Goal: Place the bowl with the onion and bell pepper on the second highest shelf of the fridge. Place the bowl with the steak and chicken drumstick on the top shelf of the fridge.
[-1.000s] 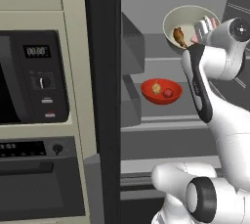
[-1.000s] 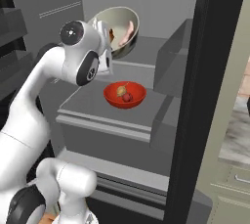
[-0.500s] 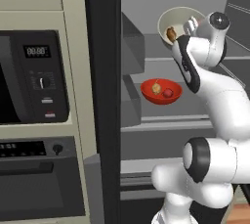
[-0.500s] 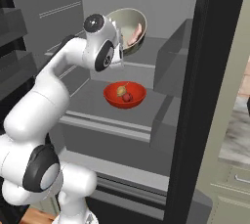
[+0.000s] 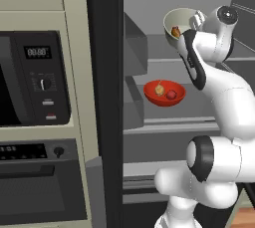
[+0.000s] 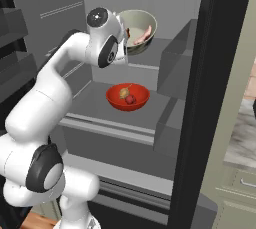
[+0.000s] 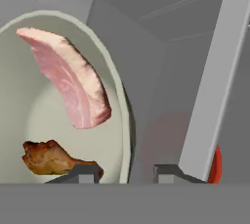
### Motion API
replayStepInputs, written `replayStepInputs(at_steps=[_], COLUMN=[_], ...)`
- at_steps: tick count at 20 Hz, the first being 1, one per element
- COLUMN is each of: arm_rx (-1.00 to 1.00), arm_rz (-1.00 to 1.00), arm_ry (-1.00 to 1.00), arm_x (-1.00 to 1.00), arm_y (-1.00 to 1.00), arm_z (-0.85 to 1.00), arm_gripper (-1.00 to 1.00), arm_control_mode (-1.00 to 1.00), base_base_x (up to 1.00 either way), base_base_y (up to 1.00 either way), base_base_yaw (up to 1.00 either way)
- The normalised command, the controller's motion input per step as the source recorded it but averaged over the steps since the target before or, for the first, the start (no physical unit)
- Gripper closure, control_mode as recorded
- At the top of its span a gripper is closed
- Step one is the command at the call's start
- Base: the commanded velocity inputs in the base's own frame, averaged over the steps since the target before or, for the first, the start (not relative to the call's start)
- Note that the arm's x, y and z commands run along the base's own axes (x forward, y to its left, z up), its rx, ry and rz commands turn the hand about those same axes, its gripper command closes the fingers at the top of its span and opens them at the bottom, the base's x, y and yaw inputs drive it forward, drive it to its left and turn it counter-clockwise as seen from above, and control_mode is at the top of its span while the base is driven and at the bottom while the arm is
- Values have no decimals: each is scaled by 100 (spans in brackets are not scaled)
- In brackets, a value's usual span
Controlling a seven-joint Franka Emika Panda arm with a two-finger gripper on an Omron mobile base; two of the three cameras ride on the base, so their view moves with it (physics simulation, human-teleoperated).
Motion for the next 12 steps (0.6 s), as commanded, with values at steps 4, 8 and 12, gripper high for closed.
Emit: replayStepInputs(at_steps=[4, 8, 12], arm_rx=[-1, -1, -3], arm_rz=[-6, -6, -4], arm_ry=[-29, -30, -23], arm_x=[-100, -100, -100], arm_y=[6, 19, 37], arm_z=[66, 48, 24], arm_gripper=[-100, -100, -100], arm_control_mode=[-100, -100, -100], base_base_x=[0, 0, 0], base_base_y=[0, 0, 0], base_base_yaw=[0, 0, 0])
